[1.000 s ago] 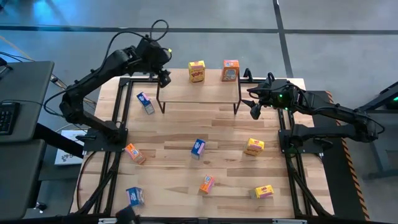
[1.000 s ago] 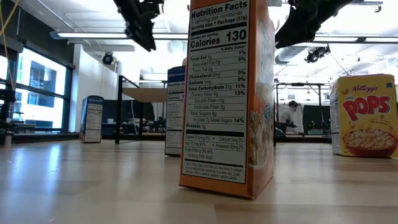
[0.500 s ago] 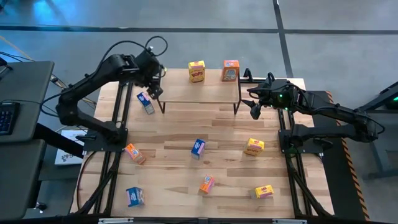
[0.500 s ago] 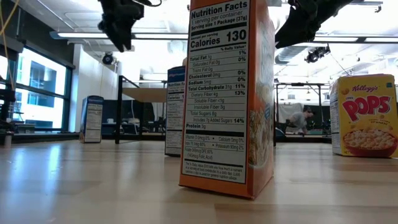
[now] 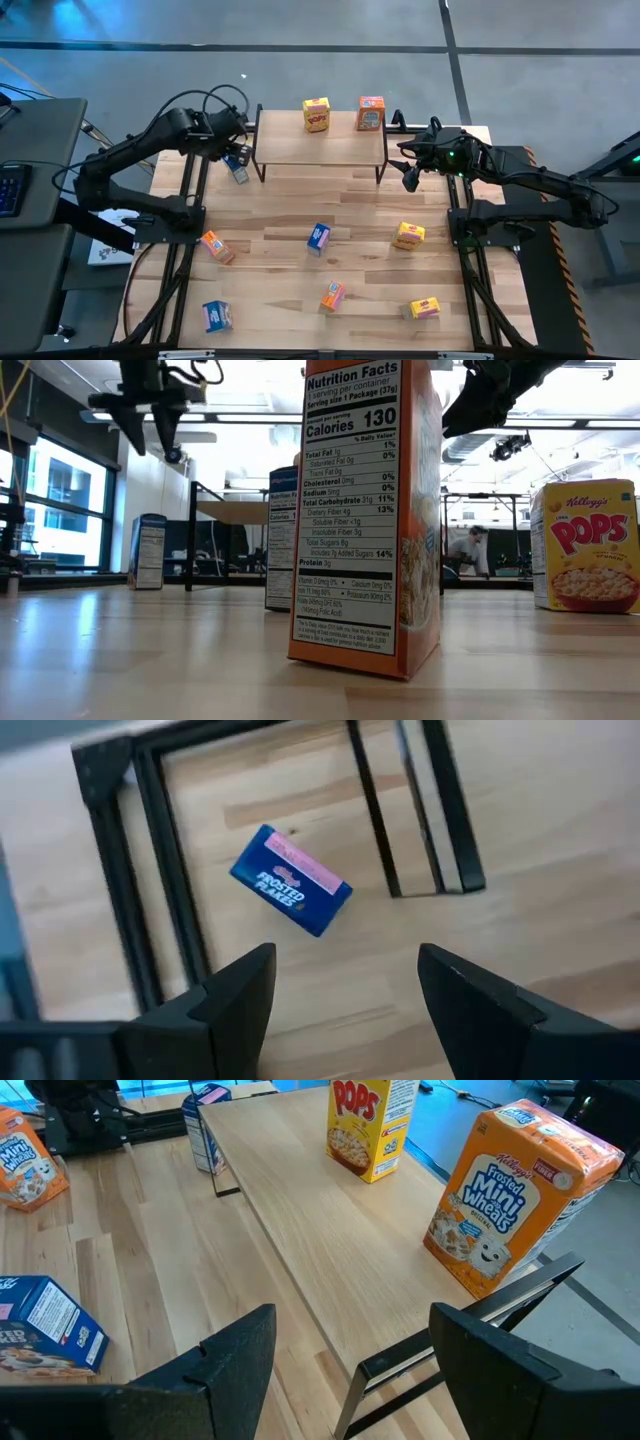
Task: Stack cereal on shelf
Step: Put the top blue cereal box on the shelf
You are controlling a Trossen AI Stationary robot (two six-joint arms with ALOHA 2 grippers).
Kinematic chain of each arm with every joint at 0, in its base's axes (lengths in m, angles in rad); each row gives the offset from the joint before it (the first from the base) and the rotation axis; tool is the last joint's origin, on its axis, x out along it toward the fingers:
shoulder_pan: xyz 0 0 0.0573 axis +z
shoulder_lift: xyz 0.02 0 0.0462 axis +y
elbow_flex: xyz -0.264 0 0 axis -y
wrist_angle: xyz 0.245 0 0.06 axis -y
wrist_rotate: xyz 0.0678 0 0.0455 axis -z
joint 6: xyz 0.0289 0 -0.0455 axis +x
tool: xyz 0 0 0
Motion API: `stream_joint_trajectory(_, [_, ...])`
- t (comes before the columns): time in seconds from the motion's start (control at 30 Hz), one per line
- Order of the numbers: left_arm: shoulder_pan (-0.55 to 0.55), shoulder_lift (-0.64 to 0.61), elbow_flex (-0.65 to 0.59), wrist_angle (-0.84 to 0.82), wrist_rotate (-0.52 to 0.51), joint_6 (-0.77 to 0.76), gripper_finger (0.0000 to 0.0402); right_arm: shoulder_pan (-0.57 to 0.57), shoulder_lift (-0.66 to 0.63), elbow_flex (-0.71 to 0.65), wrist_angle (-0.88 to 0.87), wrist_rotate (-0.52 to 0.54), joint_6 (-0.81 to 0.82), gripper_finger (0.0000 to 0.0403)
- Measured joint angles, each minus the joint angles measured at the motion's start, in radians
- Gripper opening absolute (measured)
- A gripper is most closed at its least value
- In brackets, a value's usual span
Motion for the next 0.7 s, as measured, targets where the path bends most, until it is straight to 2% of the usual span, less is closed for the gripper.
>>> stream_joint_trajectory(0.3, [0.000,-0.004,-0.079,0.061,-0.005,-0.259,0.0237,0.000,0.000,0.000,0.000,0.000,0.000,0.0257])
stream_joint_trajectory(0.47, [0.001,-0.004,-0.120,0.062,-0.073,-0.429,0.0237,0.000,0.000,0.000,0.000,0.000,0.000,0.0257])
stream_joint_trajectory(0.7, [0.012,-0.004,-0.190,0.104,-0.098,-0.544,0.0237,0.000,0.000,0.000,0.000,0.000,0.000,0.0257])
